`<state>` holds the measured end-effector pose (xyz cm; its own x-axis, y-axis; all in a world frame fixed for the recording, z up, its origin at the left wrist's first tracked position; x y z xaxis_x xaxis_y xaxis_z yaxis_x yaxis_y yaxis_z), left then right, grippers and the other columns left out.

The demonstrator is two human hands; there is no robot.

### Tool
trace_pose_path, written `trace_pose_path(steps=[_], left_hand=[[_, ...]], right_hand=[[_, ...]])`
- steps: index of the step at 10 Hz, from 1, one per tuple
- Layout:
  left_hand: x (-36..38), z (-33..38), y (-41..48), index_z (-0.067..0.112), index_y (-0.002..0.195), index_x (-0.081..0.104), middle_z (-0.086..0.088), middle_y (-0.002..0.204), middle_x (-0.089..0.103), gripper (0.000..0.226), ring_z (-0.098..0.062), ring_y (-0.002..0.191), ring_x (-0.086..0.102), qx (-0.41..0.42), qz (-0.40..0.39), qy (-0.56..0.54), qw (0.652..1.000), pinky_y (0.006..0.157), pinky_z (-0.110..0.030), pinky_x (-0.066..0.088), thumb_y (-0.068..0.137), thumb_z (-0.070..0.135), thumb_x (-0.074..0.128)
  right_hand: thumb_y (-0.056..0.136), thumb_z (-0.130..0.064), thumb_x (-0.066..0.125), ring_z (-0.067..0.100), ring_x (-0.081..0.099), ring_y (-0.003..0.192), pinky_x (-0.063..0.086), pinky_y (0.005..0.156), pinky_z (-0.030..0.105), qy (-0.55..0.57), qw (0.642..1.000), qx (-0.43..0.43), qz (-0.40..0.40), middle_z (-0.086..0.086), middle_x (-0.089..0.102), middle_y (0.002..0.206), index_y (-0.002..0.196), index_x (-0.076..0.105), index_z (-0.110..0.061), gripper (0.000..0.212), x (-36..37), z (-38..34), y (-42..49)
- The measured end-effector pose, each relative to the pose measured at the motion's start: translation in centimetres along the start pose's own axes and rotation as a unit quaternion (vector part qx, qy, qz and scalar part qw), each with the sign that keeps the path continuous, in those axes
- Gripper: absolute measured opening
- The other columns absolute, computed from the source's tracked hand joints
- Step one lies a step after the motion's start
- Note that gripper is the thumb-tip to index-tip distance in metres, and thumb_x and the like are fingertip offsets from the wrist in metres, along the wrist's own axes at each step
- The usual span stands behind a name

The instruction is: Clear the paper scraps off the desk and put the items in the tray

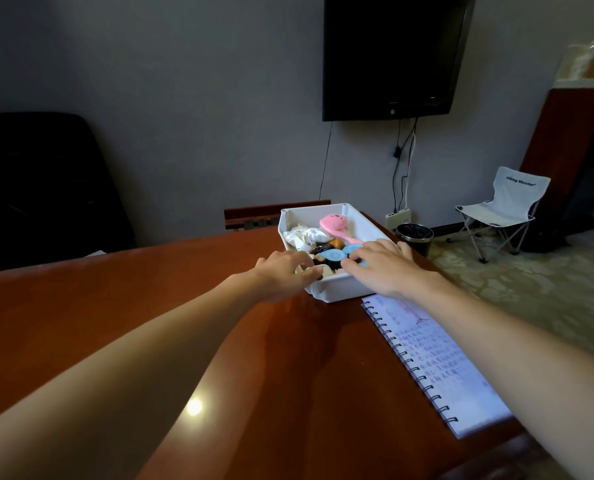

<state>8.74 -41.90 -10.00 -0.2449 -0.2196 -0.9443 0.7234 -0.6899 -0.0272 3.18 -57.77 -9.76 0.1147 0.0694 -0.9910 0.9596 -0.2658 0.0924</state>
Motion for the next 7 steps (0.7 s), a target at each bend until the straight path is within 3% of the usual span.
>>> trace_pose_path(steps=[1,2,5,7], left_hand=[[0.7,0.2,-0.5,0.025,0.135,0.05,-0.005,0.147,0.045,0.055,-0.026,0.132,0.04,-0.018,-0.018,-0.015,1.0,0.108,-0.05,0.025,0.099,0.06,0.028],[1.0,0.1,-0.4,0.025,0.139,0.045,-0.007,0.147,0.045,0.059,-0.028,0.13,0.043,-0.032,-0.022,-0.026,0.999,0.107,-0.049,0.028,0.098,0.062,0.027],[1.8,0.1,0.1,0.02,0.141,0.041,-0.009,0.148,0.042,0.064,-0.03,0.13,0.043,-0.035,-0.049,-0.078,0.995,0.109,-0.051,0.035,0.097,0.064,0.027],[1.3,0.9,-0.5,0.019,0.154,0.018,-0.005,0.161,0.022,0.071,-0.027,0.145,0.025,-0.013,-0.013,-0.044,0.999,0.117,-0.051,0.016,0.099,0.063,0.021]], right_hand=[[0.093,-0.061,0.018,0.021,0.024,0.136,0.016,0.108,0.043,-0.013,0.999,0.015,-0.026,0.001,0.042,0.139,0.137,0.047,-0.035,0.058,0.8,0.4,0.2],[0.093,-0.061,0.02,0.027,0.016,0.14,0.016,0.11,0.043,-0.012,0.998,0.035,-0.041,0.01,0.035,0.143,0.144,0.04,-0.03,0.063,0.6,0.9,0.3],[0.092,-0.06,0.019,0.028,0.017,0.137,0.018,0.11,0.044,-0.027,0.998,0.036,-0.036,0.012,0.037,0.139,0.142,0.043,-0.027,0.064,0.6,1.5,0.8],[0.096,-0.057,0.013,0.025,0.02,0.137,0.017,0.109,0.046,-0.022,0.999,0.03,-0.019,0.008,0.041,0.135,0.141,0.044,-0.028,0.062,0.1,0.7,0.4]])
Point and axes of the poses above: each hand's wrist, its own y-axis towards the middle knuckle, its own x-axis out of the palm, z = x × y, the point moved 10 cm from there along y, towards the middle knuckle
